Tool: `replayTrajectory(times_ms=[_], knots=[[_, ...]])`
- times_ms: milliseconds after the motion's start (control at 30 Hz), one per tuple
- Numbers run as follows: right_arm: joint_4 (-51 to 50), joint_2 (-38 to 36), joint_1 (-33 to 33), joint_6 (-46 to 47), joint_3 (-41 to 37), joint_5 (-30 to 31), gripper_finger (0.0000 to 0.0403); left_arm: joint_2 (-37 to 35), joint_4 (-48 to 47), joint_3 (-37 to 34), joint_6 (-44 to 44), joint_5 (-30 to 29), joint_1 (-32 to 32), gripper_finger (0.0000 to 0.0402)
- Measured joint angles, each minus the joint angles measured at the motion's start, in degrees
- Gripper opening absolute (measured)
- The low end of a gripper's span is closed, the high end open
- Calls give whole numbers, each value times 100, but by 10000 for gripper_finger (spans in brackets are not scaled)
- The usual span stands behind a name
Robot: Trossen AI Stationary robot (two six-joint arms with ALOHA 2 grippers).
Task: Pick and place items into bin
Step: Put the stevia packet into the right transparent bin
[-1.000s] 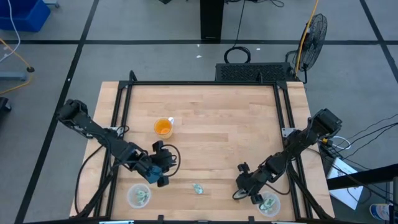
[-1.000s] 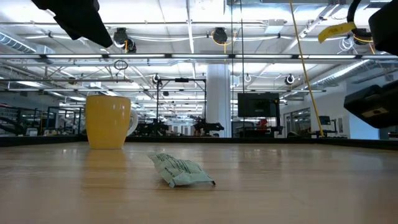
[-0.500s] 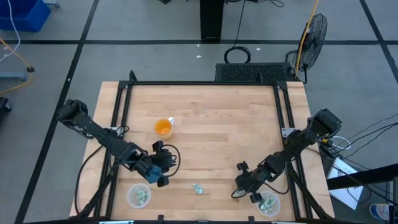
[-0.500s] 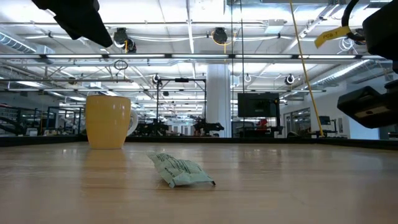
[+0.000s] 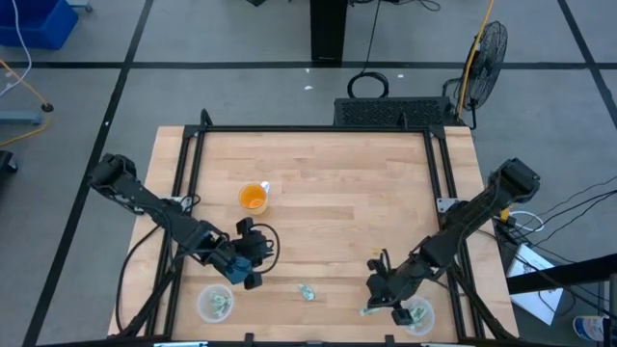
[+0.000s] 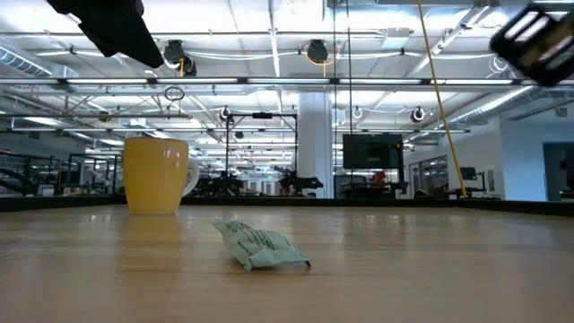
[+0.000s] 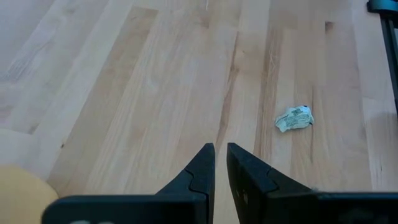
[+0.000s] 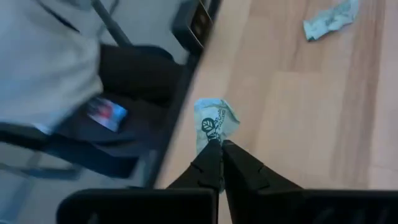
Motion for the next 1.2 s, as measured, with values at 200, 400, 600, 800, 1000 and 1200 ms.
replayTrajectory(times_ms=[200, 400, 600, 800, 1000, 1200], knots=[[-1213, -94, 276, 3047, 107, -797, 6, 0, 2, 0, 2, -4, -1, 47], [-1853, -96, 744, 5229, 110, -2022, 7, 0, 7, 0, 4, -4, -1, 47], [-1887, -105, 899, 5229, 115, -1765, 2, 0, 7, 0, 7, -7, 1, 47], [-2571, -105, 938, 5308, 45, -1478, 4, 0, 7, 0, 7, -7, 0, 47], [-2517, -105, 925, 5949, -208, -1468, 21, 0, 7, 0, 6, -7, -1, 47], [-2260, -105, 926, 6012, -320, -1487, 58, 0, 7, 0, 7, -4, -1, 47]])
